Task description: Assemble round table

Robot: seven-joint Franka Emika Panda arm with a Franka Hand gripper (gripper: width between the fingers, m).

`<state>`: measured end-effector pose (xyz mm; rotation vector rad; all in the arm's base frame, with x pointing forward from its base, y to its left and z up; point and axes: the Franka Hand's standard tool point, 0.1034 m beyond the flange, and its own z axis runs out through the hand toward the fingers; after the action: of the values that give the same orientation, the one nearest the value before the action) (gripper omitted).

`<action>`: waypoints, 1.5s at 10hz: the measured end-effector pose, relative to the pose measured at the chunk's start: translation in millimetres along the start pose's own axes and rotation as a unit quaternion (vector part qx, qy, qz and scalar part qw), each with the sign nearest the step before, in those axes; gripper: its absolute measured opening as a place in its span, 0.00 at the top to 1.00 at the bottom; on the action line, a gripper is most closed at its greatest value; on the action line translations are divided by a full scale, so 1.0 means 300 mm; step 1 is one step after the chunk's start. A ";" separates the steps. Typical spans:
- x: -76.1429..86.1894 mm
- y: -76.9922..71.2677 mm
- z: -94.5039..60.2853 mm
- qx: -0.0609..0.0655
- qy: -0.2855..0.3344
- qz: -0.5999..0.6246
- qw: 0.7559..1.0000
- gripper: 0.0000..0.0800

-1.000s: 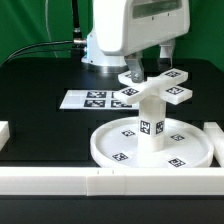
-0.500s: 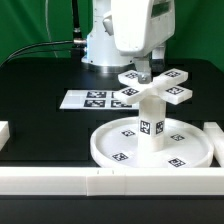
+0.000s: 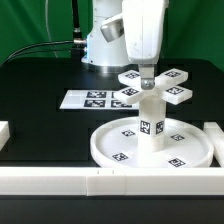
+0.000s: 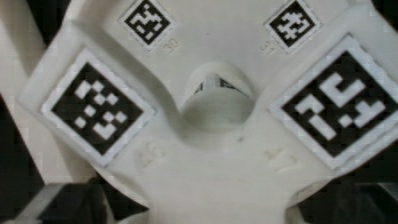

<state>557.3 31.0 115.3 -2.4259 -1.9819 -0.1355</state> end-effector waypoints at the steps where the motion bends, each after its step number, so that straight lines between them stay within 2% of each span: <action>1: 0.000 -0.001 0.003 0.001 0.000 0.001 1.000 0.19; 9: 0.003 -0.021 0.047 0.011 -0.002 0.007 1.000 0.19; 10: 0.004 -0.021 0.047 0.011 -0.002 0.010 1.000 0.33; 11: 0.004 -0.020 0.046 0.010 -0.002 0.011 1.000 0.33; 12: 0.002 -0.020 0.046 0.010 -0.002 0.011 1.000 0.44; 15: 0.001 -0.020 0.046 0.010 -0.003 0.031 0.999 0.44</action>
Offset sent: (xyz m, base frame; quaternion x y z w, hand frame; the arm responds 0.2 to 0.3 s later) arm 0.0054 0.0090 0.0018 -0.0090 0.0022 -0.0151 0.9998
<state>552.5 33.1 101.2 -2.4738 -1.8979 -0.1079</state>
